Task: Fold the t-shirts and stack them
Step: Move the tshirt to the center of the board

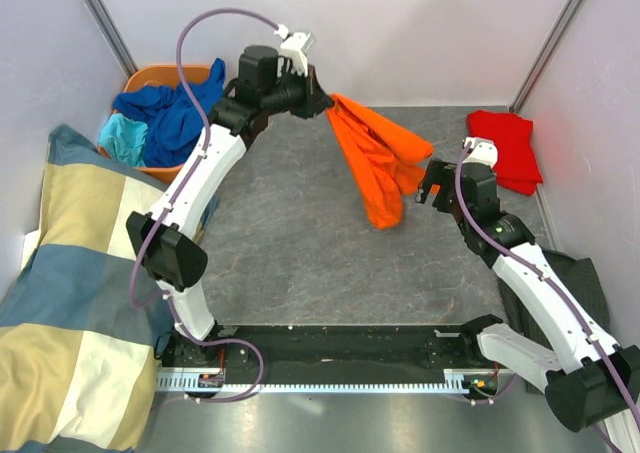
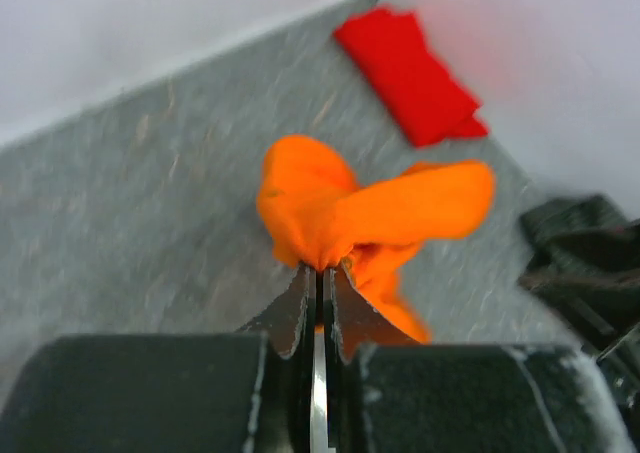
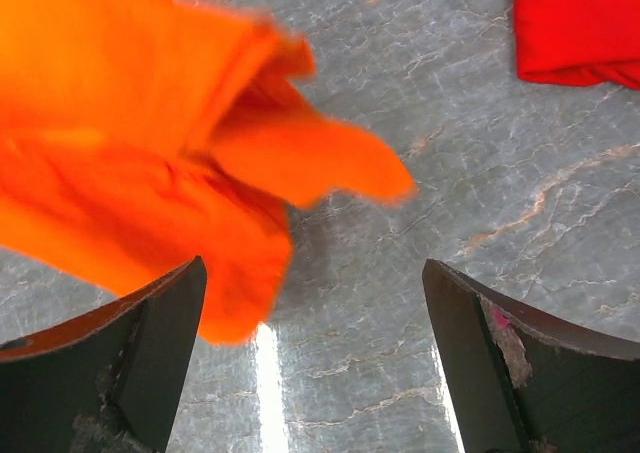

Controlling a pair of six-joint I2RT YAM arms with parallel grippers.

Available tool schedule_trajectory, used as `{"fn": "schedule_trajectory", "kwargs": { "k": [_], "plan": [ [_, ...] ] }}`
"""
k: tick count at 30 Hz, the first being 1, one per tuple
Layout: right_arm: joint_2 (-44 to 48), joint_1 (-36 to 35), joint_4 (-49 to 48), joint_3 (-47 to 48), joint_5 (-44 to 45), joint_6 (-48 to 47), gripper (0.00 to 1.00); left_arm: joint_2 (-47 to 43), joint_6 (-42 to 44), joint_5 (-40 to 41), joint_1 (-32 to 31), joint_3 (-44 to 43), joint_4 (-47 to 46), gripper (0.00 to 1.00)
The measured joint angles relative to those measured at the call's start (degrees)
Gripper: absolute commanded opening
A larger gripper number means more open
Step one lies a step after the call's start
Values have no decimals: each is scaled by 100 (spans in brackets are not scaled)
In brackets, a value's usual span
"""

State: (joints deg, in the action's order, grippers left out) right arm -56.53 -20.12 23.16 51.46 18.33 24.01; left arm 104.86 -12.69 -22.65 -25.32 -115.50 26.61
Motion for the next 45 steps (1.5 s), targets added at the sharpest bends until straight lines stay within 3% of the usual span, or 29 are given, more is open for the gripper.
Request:
{"fn": "schedule_trajectory", "kwargs": {
  "k": [4, 12, 21, 30, 33, 38, 41, 42, 45],
  "plan": [
    [-22, 0, 50, 13, 76, -24, 98, -221, 105, 227, 129, 879, -17, 2],
    [-199, 0, 129, 13, 103, -15, 98, -273, 166, 269, 205, 1539, -214, 2],
    [-195, 0, 136, 13, 109, -17, 98, -50, 166, 201, 131, 1576, -398, 2],
    [-87, -2, 186, 120, 533, -162, 98, 55, 352, -1012, -295, 997, -376, 2],
    [-105, -2, 216, 365, 710, -249, 98, -345, 638, -1578, -531, 1545, -409, 2],
    [-140, -2, 133, 796, 968, -444, 98, -1582, 1296, -2490, -684, 3182, -205, 2],
    [-221, -2, 81, 907, 1049, -527, 98, -2426, 1604, -2900, -682, 4048, 33, 28],
    [-264, -2, 76, 925, 1054, -540, 98, -2647, 1646, -2922, -686, 4245, 63, 99],
    [-472, -2, 50, 955, 1032, -540, 98, -3287, 1718, -2476, -748, 4813, 114, 100]
  ]
}}
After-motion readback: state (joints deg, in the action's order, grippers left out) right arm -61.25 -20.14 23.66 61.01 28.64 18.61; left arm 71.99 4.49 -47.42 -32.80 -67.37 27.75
